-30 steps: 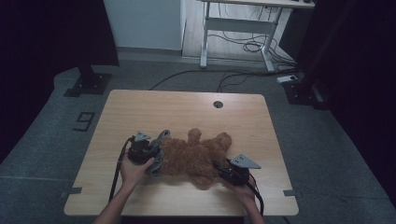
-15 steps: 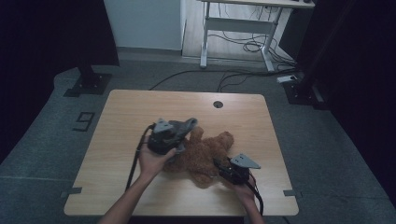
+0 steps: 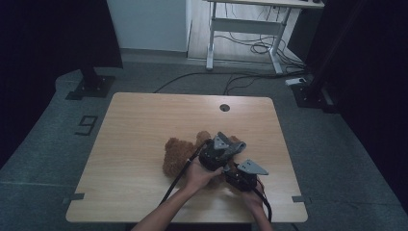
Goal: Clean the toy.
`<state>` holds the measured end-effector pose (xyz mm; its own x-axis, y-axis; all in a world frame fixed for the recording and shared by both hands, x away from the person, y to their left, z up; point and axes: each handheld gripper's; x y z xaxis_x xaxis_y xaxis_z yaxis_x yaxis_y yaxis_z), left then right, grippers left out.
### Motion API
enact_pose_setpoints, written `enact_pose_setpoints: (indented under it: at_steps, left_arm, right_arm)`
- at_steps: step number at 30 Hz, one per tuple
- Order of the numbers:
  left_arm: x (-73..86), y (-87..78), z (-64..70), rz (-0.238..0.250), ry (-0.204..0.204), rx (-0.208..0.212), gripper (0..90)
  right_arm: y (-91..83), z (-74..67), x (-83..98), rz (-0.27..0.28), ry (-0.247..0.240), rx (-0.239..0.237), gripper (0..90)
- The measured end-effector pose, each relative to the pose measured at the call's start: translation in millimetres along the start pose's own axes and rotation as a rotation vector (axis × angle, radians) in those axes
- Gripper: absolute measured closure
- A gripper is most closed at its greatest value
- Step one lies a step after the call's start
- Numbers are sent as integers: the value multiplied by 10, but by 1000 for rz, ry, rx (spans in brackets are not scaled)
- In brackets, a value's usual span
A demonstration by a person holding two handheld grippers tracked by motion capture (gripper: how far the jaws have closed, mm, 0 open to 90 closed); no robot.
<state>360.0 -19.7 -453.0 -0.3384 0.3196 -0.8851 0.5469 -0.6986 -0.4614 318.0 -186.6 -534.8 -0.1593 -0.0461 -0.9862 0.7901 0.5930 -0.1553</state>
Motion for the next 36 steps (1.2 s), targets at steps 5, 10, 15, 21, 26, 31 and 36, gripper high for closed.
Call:
enact_pose_setpoints:
  at_steps: [5,10,15,21,26,31,36]
  left_arm:
    - [84,-257,-245,-8,30,-89,766]
    - [317,-607,-662,23,-76,-138,769]
    - [464,-899,-892,86,-157,-149,771]
    - [624,-1117,-1029,87,-164,-199,770]
    - [790,-1195,-1097,42,-144,-282,768]
    - [1019,-1162,-1214,-33,-191,-295,769]
    - [1187,-1155,-1298,-8,-284,-228,766]
  right_arm:
    - [0,7,-1,1,14,2,582]
    - [1,15,1,7,22,-5,582]
    - [5,5,1,10,23,-7,582]
    - [2,5,5,10,25,-5,581]
    - [3,6,7,11,25,-2,581]
    - [4,4,9,12,25,0,581]
    - [7,3,10,14,23,9,582]
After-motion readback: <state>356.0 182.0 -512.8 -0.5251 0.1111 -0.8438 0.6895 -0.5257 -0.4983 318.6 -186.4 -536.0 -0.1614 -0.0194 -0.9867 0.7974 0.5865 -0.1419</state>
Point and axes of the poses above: each handheld gripper's, and its own axes: y roughly forward along the jaws, x roughly out of its underside, z roughly to its right, and after that the axes turned 12 degrees about z, right-handed
